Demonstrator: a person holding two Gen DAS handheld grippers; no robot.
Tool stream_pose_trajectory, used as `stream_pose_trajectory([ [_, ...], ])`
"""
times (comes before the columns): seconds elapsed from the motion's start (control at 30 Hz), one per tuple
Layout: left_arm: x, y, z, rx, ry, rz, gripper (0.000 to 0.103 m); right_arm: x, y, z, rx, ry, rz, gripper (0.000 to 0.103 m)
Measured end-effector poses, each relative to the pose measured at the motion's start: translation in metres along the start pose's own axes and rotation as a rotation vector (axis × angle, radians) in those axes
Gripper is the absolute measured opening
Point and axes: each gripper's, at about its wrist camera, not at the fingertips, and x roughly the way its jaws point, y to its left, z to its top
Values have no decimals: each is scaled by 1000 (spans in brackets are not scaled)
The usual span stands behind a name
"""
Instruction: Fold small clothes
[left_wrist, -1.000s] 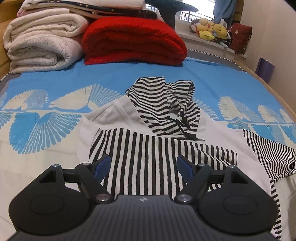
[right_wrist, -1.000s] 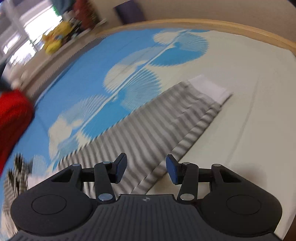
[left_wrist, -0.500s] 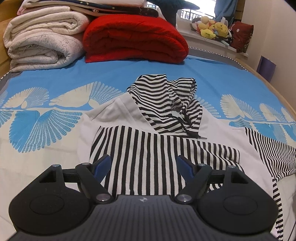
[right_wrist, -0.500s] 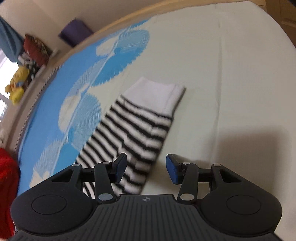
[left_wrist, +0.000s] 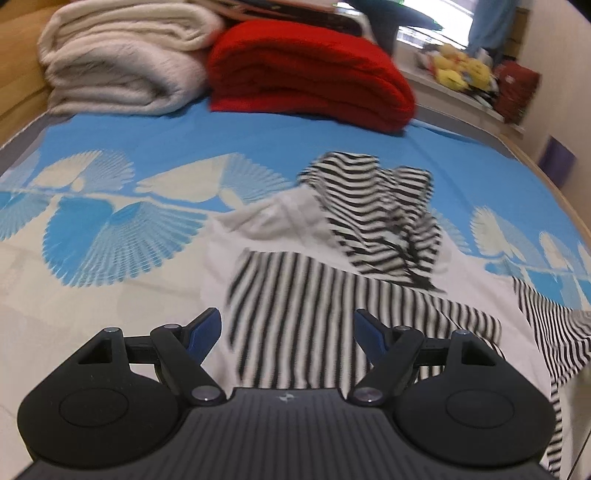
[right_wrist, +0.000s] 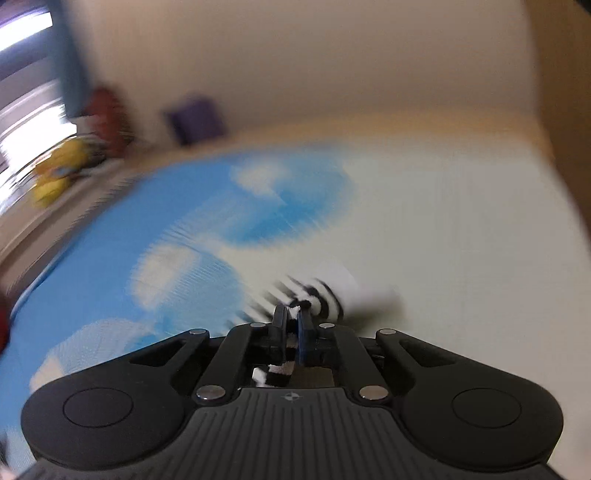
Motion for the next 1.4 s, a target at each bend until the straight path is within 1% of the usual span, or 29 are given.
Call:
stream_pose_trajectory([
  [0.03,-1,6,3,-20,0,6,83,-27,32,3,-74,-61,87,5],
  [0.07,-1,15,6,-46,1,16,83,-49,57,3,-119,-94,168,5],
  [0.1,-1,23,9,-71,0,27,83,-78,84,-1,-170,-123,274,5],
  [0.17,-2,44,16,-133,0,54,82,-139,137,-21,-278,-147,519,5],
  [0.2,-2,52,19,-159,1,63,82,-167,160,-36,-328,-135,647,5],
  [0.23,-4,63,23,-193,2,71,82,-187,177,-50,-367,-101,748,5],
  [0.27,-4,70,24,-216,2,77,82,-203,195,-67,-417,-25,857,6],
  [0.3,-4,79,26,-237,4,84,82,-215,210,-84,-466,81,945,6],
  [0.33,-4,85,27,-253,8,89,82,-226,226,-106,-526,214,1012,7],
  [0.37,-5,89,29,-265,10,93,82,-234,235,-123,-576,306,1035,8],
  [0.4,-5,93,30,-276,13,94,82,-241,241,-138,-622,382,1029,11],
  [0.43,-5,96,30,-285,16,90,82,-248,245,-151,-674,447,1001,18],
  [0.47,-5,97,30,-292,20,83,81,-253,246,-157,-698,486,967,21],
  [0.5,-5,96,29,-296,25,75,81,-255,244,-159,-681,506,939,24],
  [0.57,-2,92,26,-294,36,58,78,-245,239,-152,-595,557,896,33],
  [0.63,4,86,22,-288,61,25,68,-235,237,-144,-504,579,863,40],
  [0.7,11,83,17,-294,94,-3,61,-220,234,-141,-434,582,826,41],
  [0.77,21,82,10,-324,139,-41,52,-203,229,-149,-402,601,749,41],
  [0.8,26,83,7,-342,160,-56,50,-193,228,-153,-397,623,705,41],
  [0.9,43,86,-3,-419,229,-94,50,-172,228,-163,-380,679,669,41],
  [0.93,48,87,-7,-444,251,-100,50,-165,228,-164,-378,701,639,41],
  [0.97,53,88,-9,-461,269,-101,50,-160,226,-165,-372,719,617,41],
  [1.07,63,88,-17,-483,304,-91,50,-151,221,-163,-330,761,607,41],
  [1.1,66,86,-20,-480,311,-92,45,-150,220,-162,-322,768,602,41],
  [1.17,70,84,-23,-470,324,-90,40,-149,221,-161,-316,774,613,41],
  [1.23,73,81,-27,-462,333,-82,29,-149,222,-160,-315,780,620,41],
  [1.3,74,79,-28,-460,326,-79,10,-149,221,-159,-310,791,621,41],
  [1.33,72,78,-28,-455,316,-74,5,-149,221,-159,-308,796,622,41],
  [1.4,62,73,-25,-439,268,-50,5,-148,221,-160,-313,801,611,41],
])
